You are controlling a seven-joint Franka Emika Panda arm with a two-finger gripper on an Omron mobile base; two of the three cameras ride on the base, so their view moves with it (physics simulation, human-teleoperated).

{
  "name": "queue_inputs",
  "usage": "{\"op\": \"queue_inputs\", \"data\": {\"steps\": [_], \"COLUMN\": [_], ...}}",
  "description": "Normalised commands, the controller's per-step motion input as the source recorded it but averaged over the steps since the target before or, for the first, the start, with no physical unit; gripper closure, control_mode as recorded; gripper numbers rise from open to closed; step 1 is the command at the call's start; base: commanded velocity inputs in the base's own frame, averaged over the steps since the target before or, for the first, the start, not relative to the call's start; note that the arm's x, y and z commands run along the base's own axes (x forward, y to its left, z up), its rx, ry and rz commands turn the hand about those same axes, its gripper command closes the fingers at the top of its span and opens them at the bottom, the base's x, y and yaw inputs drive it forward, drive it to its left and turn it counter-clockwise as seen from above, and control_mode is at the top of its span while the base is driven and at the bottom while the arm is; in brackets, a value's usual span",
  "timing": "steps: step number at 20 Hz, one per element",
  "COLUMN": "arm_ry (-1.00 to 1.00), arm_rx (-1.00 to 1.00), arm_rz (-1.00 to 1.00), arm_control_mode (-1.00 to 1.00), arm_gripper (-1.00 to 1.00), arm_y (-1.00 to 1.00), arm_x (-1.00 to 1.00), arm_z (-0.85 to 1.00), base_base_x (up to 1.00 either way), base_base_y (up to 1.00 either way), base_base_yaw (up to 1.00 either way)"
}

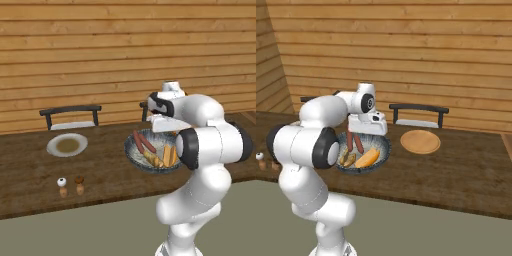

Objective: Place one bun and one sausage from the bowl on each plate.

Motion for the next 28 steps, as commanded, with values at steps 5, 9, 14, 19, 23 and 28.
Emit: {"op": "queue_inputs", "data": {"steps": [5, 9, 14, 19, 23, 28], "arm_ry": [0.0, -0.01, -0.06, -0.18, -0.19, -0.15], "arm_rx": [-0.08, 0.0, 0.0, 0.0, 0.0, 0.0], "arm_rz": [0.0, 0.0, 0.02, 0.03, 0.0, 0.0], "arm_control_mode": [-1.0, -1.0, -1.0, -1.0, -1.0, -1.0], "arm_gripper": [-1.0, -1.0, -1.0, -1.0, -1.0, 1.0], "arm_y": [-0.03, -0.27, -0.04, 0.03, 0.01, 0.02], "arm_x": [0.18, -0.15, -0.12, 0.0, 0.0, -0.04], "arm_z": [-0.71, -0.55, -0.44, -0.26, -0.18, -0.01], "base_base_x": [0.0, 0.0, 0.0, 0.0, 0.0, 0.0], "base_base_y": [0.0, 0.0, 0.0, 0.0, 0.0, 0.0], "base_base_yaw": [0.0, 0.0, 0.0, 0.0, 0.0, 0.0]}}
